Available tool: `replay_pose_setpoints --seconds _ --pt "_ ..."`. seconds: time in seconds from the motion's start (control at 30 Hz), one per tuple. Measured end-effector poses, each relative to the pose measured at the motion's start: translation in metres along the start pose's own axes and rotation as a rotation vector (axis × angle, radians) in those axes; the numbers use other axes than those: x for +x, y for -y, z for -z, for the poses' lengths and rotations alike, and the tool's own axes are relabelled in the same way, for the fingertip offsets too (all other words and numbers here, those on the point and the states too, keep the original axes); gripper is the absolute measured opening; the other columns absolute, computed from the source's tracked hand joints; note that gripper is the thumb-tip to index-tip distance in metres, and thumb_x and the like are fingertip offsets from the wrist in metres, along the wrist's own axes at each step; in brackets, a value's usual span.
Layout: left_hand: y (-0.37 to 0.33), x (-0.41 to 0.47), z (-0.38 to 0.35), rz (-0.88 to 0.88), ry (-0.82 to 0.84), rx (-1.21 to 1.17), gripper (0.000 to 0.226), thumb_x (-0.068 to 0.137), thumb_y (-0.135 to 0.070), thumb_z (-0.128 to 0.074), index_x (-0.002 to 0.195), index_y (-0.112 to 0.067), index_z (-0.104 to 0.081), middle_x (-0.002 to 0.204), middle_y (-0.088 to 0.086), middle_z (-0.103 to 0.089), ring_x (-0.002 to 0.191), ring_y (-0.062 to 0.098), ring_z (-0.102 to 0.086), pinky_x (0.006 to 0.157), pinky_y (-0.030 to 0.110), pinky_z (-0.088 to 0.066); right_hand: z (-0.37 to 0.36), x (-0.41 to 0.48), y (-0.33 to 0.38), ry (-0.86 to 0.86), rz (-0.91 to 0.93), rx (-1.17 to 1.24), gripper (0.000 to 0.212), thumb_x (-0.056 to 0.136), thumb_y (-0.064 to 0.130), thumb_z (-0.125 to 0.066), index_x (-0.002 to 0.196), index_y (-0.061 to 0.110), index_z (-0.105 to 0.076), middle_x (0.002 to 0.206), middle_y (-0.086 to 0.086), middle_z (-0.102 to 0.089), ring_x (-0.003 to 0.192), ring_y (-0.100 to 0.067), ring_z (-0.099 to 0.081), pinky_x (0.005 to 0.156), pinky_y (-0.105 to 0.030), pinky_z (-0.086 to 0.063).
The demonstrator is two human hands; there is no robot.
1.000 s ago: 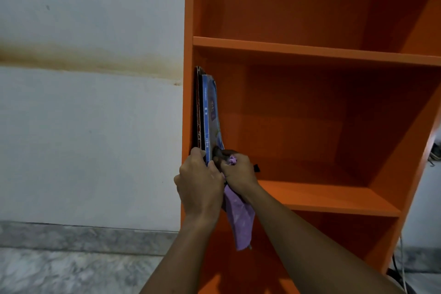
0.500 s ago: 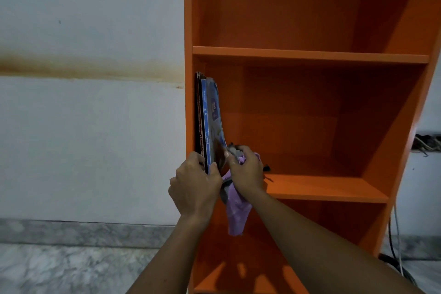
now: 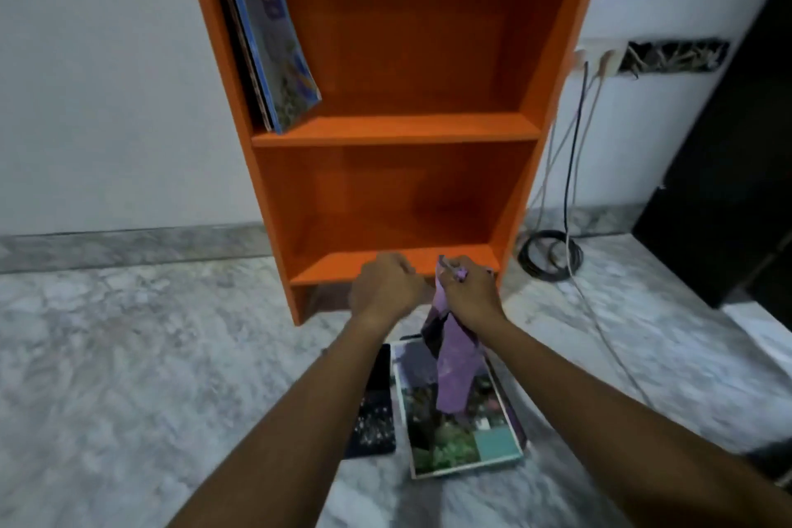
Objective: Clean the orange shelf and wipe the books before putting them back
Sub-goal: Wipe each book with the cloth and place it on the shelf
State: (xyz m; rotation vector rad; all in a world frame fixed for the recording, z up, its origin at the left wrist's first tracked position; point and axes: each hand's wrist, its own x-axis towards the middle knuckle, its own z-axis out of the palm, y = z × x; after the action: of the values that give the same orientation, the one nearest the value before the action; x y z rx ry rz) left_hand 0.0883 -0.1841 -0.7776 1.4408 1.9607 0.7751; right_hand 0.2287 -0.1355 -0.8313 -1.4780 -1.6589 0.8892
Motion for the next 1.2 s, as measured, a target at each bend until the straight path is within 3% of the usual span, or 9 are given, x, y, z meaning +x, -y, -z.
replay_pose_setpoints --seconds 0.07,0.17,0.27,0.47,0.6,0.7,0.83,1.0,1.2 --pt "0.033 -0.023 -0.051 0.140 0.081 -0.029 0.012 0.093 -0.023 -0.056 0.101 -0.018 -0.064 0.096 0.008 -0.065 0.082 0.029 -0.058 0.069 0.035 -0.040 0.000 -0.025 -0.039 0.056 -0.141 -0.114 0.014 0.100 0.022 -0.060 0.093 0.014 -0.051 0.073 -0.004 -0.043 0.072 -0.025 -0.043 0.068 -0.033 -0.031" --pt "0.087 -0.055 -0.108 0.324 0.188 0.005 0.045 0.090 -0.030 -0.060 0.130 -0.009 -0.055 0.126 0.015 -0.062 0.111 0.035 -0.062 0.081 0.034 -0.047 -0.006 -0.053 -0.091 0.305 -0.314 -0.362 0.038 0.083 0.042 -0.060 0.106 0.012 -0.051 0.093 -0.015 -0.054 0.085 -0.030 -0.053 0.081 -0.039 -0.050" --pt "0.125 -0.071 -0.135 0.455 0.260 -0.047 0.044 0.085 -0.033 -0.062 0.113 0.002 -0.065 0.112 0.022 -0.069 0.102 0.037 -0.068 0.079 0.039 -0.057 -0.007 -0.075 -0.119 0.536 -0.323 -0.776 0.063 0.095 0.055 -0.045 0.136 0.007 -0.049 0.136 -0.021 -0.055 0.120 -0.037 -0.055 0.099 -0.041 -0.044" --pt "0.156 -0.063 -0.147 0.563 0.317 -0.339 0.010 0.070 -0.008 -0.076 0.077 -0.003 -0.070 0.075 0.015 -0.072 0.068 0.029 -0.068 0.069 0.051 -0.061 0.000 -0.093 -0.130 0.154 -0.075 -1.116 0.062 0.081 0.070 -0.055 0.118 0.021 -0.060 0.125 -0.014 -0.039 0.111 -0.034 -0.047 0.086 -0.039 -0.046" --pt "0.137 -0.073 -0.138 0.562 0.365 -0.651 0.023 0.089 0.012 -0.057 0.089 -0.009 -0.047 0.091 0.017 -0.055 0.083 0.030 -0.060 0.087 0.067 -0.053 0.003 -0.112 -0.168 0.221 0.204 -0.887 0.072 0.076 0.074 -0.054 0.117 0.015 -0.065 0.123 -0.015 -0.056 0.108 -0.038 -0.054 0.089 -0.047 -0.048" --pt "0.129 -0.076 -0.136 0.521 0.385 -0.809 0.021 0.094 0.015 -0.049 0.102 -0.005 -0.047 0.105 0.018 -0.056 0.094 0.032 -0.064 0.079 0.058 -0.060 0.005 -0.126 -0.189 0.215 0.265 -0.695 0.054 0.085 0.051 -0.056 0.121 0.012 -0.054 0.114 -0.013 -0.061 0.104 -0.035 -0.058 0.092 -0.048 -0.051" --pt "0.120 -0.076 -0.130 0.416 0.417 -0.906 0.046 0.094 0.017 -0.046 0.124 -0.016 -0.058 0.112 0.014 -0.071 0.095 0.031 -0.070 0.079 0.052 -0.062 0.003 -0.145 -0.142 0.037 0.141 -0.314 0.018 0.084 0.028 -0.064 0.100 0.019 -0.067 0.093 0.005 -0.065 0.086 -0.018 -0.059 0.074 -0.023 -0.036" --pt "0.102 -0.081 -0.113 0.287 0.481 -0.879 0.031 0.099 0.003 -0.053 0.122 -0.014 -0.066 0.113 0.021 -0.072 0.088 0.032 -0.070 0.084 0.049 -0.057 -0.022 -0.144 -0.102 -0.013 0.025 0.045 0.032 0.081 0.046 -0.058 0.092 0.018 -0.068 0.089 0.004 -0.071 0.085 -0.015 -0.065 0.075 -0.036 -0.051" --pt "0.081 -0.096 -0.098 0.178 0.585 -0.718 0.040 0.090 0.017 -0.050 0.115 -0.008 -0.068 0.109 0.019 -0.071 0.092 0.027 -0.071 0.085 0.061 -0.057 -0.008 -0.109 -0.058 0.065 -0.041 0.303 0.037 0.096 0.001 -0.054 0.128 0.018 -0.062 0.112 0.015 -0.061 0.104 -0.003 -0.058 0.092 -0.006 -0.041"
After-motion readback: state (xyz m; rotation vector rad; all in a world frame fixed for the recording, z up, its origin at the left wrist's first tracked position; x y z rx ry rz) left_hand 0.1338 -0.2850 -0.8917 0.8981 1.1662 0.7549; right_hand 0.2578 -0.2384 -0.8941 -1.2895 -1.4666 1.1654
